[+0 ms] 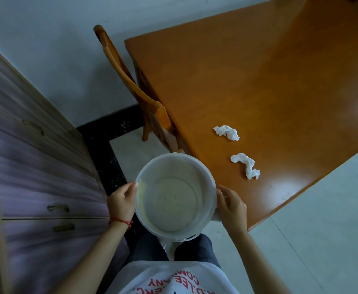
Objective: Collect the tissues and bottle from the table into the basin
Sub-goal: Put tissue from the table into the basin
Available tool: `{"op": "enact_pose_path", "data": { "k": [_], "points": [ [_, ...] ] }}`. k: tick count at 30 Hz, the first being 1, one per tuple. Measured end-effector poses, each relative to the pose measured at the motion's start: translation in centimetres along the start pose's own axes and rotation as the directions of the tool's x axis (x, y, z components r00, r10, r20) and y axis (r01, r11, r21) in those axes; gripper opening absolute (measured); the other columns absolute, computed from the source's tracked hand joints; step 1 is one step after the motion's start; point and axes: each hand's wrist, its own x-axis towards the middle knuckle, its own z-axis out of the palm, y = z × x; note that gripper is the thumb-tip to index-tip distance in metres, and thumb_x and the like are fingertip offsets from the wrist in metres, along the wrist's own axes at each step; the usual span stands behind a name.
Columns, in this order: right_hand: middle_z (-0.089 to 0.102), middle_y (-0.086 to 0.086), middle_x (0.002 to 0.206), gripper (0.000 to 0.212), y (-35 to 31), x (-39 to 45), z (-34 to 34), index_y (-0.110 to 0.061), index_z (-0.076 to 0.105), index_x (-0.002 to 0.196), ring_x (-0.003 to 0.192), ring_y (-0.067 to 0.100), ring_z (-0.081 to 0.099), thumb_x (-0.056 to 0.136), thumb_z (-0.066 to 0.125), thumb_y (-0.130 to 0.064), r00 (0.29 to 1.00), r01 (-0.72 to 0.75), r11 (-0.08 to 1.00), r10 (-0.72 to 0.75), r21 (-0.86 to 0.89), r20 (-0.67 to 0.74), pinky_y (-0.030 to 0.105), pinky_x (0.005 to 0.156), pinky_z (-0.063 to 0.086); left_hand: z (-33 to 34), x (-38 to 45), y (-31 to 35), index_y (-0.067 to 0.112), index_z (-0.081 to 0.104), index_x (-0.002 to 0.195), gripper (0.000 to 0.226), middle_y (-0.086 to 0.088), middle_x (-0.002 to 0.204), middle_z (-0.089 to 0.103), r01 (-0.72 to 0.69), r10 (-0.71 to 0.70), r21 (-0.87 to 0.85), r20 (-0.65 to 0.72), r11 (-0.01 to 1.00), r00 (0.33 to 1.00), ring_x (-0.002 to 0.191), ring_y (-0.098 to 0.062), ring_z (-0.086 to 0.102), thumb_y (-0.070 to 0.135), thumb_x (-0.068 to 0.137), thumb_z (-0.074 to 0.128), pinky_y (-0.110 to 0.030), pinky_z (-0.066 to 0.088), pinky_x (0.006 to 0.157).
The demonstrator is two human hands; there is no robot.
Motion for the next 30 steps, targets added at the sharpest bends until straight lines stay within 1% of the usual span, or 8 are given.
{"op": "enact_pose_path", "data": {
  "k": [4, 7, 10, 14, 18, 22, 25, 30],
  "points": [
    [0.057, -0.003, 0.100, 0.024, 0.0, 1.8, -2.2, -0.007, 0.060, 0.111, 0.086, 0.014, 0.056, 0.090, 0.051, -0.016, 0.975, 0.034, 0.998, -0.020, 0.060, -0.219, 0.027, 0.076, 0.049, 0.2, -0.1, 0.0, -0.001, 0.069, 0.091, 0.035, -0.020, 0.081, 0.072, -0.015, 0.015, 0.016, 0.004, 1.000, 1.000, 0.072, -0.021, 0.060, 0.028, 0.079, 0.053, -0.030, 0.042, 0.066],
    [0.059, 0.005, 0.112, 0.030, 0.5, 4.0, -3.5, -0.012, 0.056, 0.118, 0.099, 0.022, 0.056, 0.091, 0.051, -0.023, 0.952, 0.001, 0.999, 0.014, 0.049, -0.307, 0.038, 0.085, 0.050, 0.4, -0.1, -0.1, -0.001, 0.068, 0.093, 0.032, -0.022, 0.084, 0.072, -0.017, 0.016, 0.036, 0.004, 0.999, 1.000, 0.074, -0.020, 0.059, 0.025, 0.080, 0.055, -0.031, 0.041, 0.067],
    [0.053, 0.007, 0.132, 0.038, 1.3, 6.3, -4.2, -0.018, 0.051, 0.126, 0.122, 0.024, 0.046, 0.090, 0.051, -0.031, 0.947, -0.040, 0.999, 0.027, -0.032, -0.319, 0.045, 0.099, 0.043, 0.5, -0.2, 0.0, -0.001, 0.069, 0.092, 0.037, -0.022, 0.081, 0.072, -0.015, 0.015, 0.047, 0.000, 0.999, 1.000, 0.071, -0.021, 0.058, 0.029, 0.078, 0.052, -0.030, 0.041, 0.065],
    [0.046, 0.007, 0.140, 0.042, 2.1, 8.6, -3.9, -0.018, 0.046, 0.131, 0.132, 0.026, 0.036, 0.091, 0.051, -0.029, 0.971, -0.045, 0.991, 0.013, -0.126, -0.241, 0.051, 0.107, 0.035, 0.7, -0.4, 0.3, -0.001, 0.069, 0.092, 0.037, -0.022, 0.081, 0.072, 0.000, 0.001, 0.043, -0.012, 0.999, 1.000, 0.072, -0.020, 0.057, 0.029, 0.078, 0.052, -0.028, 0.039, 0.062],
    [0.047, 0.009, 0.139, 0.042, 3.0, 9.4, -3.4, -0.018, 0.046, 0.131, 0.129, 0.029, 0.038, 0.090, 0.053, -0.023, 0.988, -0.047, 0.976, 0.015, -0.211, -0.152, 0.050, 0.104, 0.037, 0.9, -0.3, 0.4, -0.002, 0.069, 0.091, 0.035, -0.024, 0.082, 0.071, 0.003, -0.001, 0.063, -0.025, 0.998, 1.000, 0.073, -0.020, 0.056, 0.028, 0.079, 0.054, -0.028, 0.037, 0.061],
    [0.055, 0.013, 0.127, 0.032, 3.3, 9.3, -3.2, -0.014, 0.054, 0.123, 0.119, 0.030, 0.044, 0.091, 0.051, -0.018, 0.990, -0.058, 0.970, 0.025, -0.237, -0.141, 0.044, 0.095, 0.041, 0.8, -0.4, 0.1, 0.000, 0.070, 0.086, 0.052, -0.019, 0.071, 0.069, -0.006, 0.008, 0.047, -0.026, 0.999, 1.000, 0.066, -0.022, 0.055, 0.045, 0.074, 0.046, -0.027, 0.038, 0.053],
    [0.057, 0.014, 0.121, 0.029, 3.2, 9.1, -3.4, -0.010, 0.058, 0.119, 0.113, 0.030, 0.049, 0.092, 0.048, -0.016, 0.988, -0.073, 0.982, 0.047, -0.176, -0.149, 0.039, 0.091, 0.042, 1.0, -0.3, -0.2, 0.000, 0.070, 0.087, 0.044, -0.020, 0.074, 0.071, 0.007, -0.005, 0.060, -0.036, 0.998, 0.999, 0.066, -0.022, 0.056, 0.036, 0.076, 0.049, -0.015, 0.037, 0.054],
    [0.062, 0.012, 0.114, 0.024, 1.7, 8.7, -3.3, -0.008, 0.062, 0.112, 0.102, 0.024, 0.055, 0.090, 0.052, -0.011, 0.976, -0.102, 0.994, 0.105, 0.025, -0.192, 0.032, 0.086, 0.047, 1.3, -0.3, -0.5, 0.000, 0.069, 0.092, 0.034, -0.020, 0.079, 0.072, -0.012, 0.015, 0.075, -0.048, 0.997, 0.999, 0.069, -0.023, 0.059, 0.028, 0.079, 0.053, -0.013, 0.039, 0.055]
  ]
}}
